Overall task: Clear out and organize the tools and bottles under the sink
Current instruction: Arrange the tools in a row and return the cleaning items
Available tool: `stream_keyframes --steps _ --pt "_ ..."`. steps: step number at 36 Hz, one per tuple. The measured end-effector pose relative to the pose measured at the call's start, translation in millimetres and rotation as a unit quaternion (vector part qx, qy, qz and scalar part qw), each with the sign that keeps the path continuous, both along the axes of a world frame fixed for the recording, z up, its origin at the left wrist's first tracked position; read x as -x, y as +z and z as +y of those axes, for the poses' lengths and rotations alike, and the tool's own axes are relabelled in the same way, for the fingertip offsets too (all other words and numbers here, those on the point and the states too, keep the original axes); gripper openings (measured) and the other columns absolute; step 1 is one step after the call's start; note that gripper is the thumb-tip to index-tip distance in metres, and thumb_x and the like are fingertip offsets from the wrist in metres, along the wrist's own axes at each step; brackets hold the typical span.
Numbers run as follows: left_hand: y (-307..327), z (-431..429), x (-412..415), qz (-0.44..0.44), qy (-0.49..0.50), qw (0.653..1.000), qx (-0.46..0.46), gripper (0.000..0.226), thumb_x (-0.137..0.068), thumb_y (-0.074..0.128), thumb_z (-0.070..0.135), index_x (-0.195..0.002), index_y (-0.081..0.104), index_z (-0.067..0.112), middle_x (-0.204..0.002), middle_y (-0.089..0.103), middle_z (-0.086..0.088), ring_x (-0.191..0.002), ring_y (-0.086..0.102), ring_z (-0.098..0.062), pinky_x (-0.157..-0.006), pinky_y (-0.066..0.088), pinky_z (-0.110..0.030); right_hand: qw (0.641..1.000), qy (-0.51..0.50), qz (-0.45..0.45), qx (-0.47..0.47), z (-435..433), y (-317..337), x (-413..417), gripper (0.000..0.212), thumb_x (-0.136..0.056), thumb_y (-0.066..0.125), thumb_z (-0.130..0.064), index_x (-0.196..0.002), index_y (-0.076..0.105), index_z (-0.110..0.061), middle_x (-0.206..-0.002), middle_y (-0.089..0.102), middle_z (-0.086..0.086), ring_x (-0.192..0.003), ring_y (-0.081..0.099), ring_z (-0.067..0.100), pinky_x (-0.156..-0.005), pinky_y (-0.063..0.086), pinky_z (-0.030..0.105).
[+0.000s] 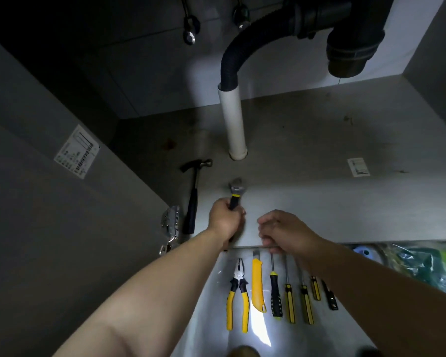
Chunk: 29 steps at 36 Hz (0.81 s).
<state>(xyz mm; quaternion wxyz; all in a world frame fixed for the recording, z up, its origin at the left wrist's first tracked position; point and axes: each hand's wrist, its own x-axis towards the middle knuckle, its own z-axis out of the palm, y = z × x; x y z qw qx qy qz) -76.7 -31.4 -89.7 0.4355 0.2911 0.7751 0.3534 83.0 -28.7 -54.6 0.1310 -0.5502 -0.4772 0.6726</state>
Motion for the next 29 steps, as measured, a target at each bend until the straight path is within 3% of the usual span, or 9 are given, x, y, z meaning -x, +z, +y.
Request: stream_keyframes --steps 3,7,12,16,20,26,29 --pt "-6.5 6.8 18.5 0.15 -0.021 0.988 0.003 0.017 -0.094 0.059 0.01 -0.109 0.065 0.008 -0.097 0.068 -0.014 -0.09 0.063 -0.029 -0.074 0.043 -0.027 0.999 0.005 -0.018 -0.045 0.2 -10.0 -7.2 0.02 -0.096 0.057 -0.002 -0.115 0.064 -0.002 -0.084 0.063 0.01 -0.065 0.056 0.016 -0.05 0.044 0.017" --pt "-11.8 12.5 37.4 0.225 -0.037 0.974 -0.004 0.038 -0.088 0.056 0.002 -0.125 0.062 0.011 -0.11 0.068 -0.016 -0.103 0.063 -0.034 -0.082 0.043 -0.027 0.987 0.033 -0.085 -0.134 -1.2 -22.1 -13.1 0.019 -0.095 0.058 -0.004 -0.111 0.068 -0.009 -0.096 0.064 0.004 -0.071 0.056 0.009 -0.055 0.042 0.011" --pt "-22.1 7.1 49.0 0.323 -0.102 0.941 -0.007 0.059 -0.088 0.051 0.001 -0.146 0.045 0.009 -0.135 0.047 -0.023 -0.122 0.049 -0.041 -0.108 0.04 -0.037 0.979 0.037 -0.122 -0.16 0.0 -31.8 -15.0 0.026 -0.094 0.052 -0.004 -0.115 0.065 -0.011 -0.098 0.063 0.005 -0.079 0.058 0.019 -0.071 0.043 0.025" --pt "-25.0 -5.0 45.5 0.43 -0.146 0.891 0.016 0.063 -0.087 0.052 0.009 -0.148 0.039 0.018 -0.129 0.043 -0.016 -0.119 0.043 -0.038 -0.095 0.047 -0.047 0.972 0.036 -0.135 -0.189 1.1 -35.0 -14.1 0.027 -0.091 0.054 0.0 -0.114 0.064 -0.009 -0.1 0.062 0.007 -0.09 0.059 0.023 -0.079 0.046 0.031" --pt "-24.0 -12.8 37.3 0.493 -0.193 0.847 0.05 0.06 -0.077 0.055 0.011 -0.136 0.045 0.022 -0.13 0.042 -0.011 -0.115 0.042 -0.034 -0.079 0.049 -0.043 0.962 0.064 -0.146 -0.222 -2.1 -38.3 -16.3 0.032 -0.09 0.06 -0.001 -0.121 0.064 -0.01 -0.119 0.062 0.007 -0.111 0.059 0.022 -0.097 0.049 0.035" --pt "-23.2 -9.3 36.7 0.505 -0.21 0.835 0.062 0.063 -0.082 0.052 0.005 -0.143 0.041 0.017 -0.137 0.04 -0.01 -0.123 0.038 -0.034 -0.085 0.049 -0.043 0.932 0.142 -0.188 -0.276 -11.0 -47.2 -21.0 0.044 -0.092 0.06 -0.006 -0.135 0.055 -0.016 -0.14 0.047 0.005 -0.134 0.041 0.021 -0.108 0.033 0.024" --pt "-19.9 0.1 40.3 0.5 -0.206 0.838 0.071 0.066 -0.087 0.047 -0.002 -0.149 0.037 0.018 -0.144 0.039 -0.011 -0.132 0.035 -0.035 -0.096 0.047 -0.044 0.92 0.176 -0.206 -0.284 -12.8 -52.3 -24.4 0.052 -0.093 0.061 -0.009 -0.142 0.048 -0.017 -0.156 0.03 0.006 -0.147 0.025 0.023 -0.119 0.025 0.029"
